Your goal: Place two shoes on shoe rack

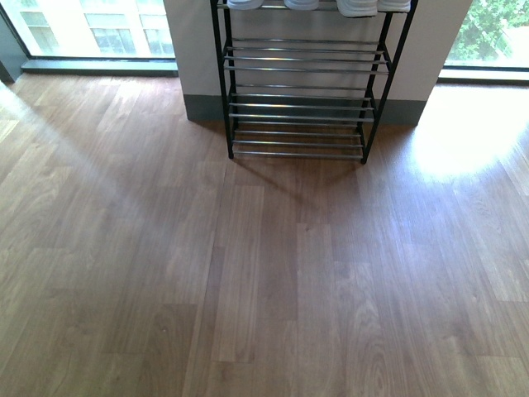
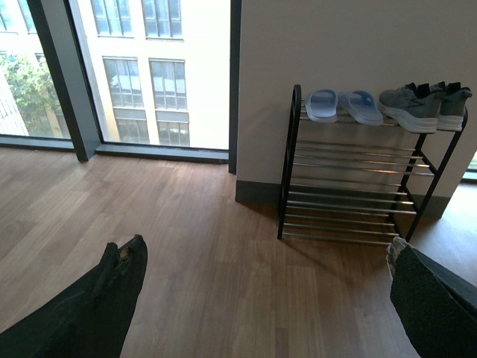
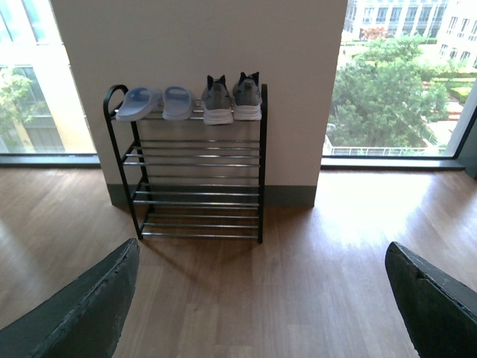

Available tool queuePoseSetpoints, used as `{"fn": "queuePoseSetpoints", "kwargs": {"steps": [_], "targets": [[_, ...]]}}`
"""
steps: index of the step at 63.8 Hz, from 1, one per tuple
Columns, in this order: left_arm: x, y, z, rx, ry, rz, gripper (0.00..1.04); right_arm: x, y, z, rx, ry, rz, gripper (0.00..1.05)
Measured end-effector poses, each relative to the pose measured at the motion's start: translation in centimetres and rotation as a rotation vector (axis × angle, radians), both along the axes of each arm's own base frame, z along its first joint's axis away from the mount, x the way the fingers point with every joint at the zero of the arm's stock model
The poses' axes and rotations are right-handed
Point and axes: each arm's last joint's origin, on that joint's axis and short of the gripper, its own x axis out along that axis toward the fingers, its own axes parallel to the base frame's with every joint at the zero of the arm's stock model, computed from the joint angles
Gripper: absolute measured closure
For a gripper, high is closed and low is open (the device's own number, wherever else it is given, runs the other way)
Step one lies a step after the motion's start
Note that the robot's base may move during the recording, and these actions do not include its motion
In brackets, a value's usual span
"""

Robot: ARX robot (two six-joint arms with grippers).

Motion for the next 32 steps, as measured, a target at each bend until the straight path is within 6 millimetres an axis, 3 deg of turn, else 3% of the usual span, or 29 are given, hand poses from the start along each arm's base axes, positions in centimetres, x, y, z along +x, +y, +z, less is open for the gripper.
{"fn": "queuePoseSetpoints", "kwargs": {"steps": [32], "targets": [[0.0,0.0,0.0,0.0,0.0,0.0,0.09,0.0,0.0,0.0,0.0,0.0,0.0,0.09]]}}
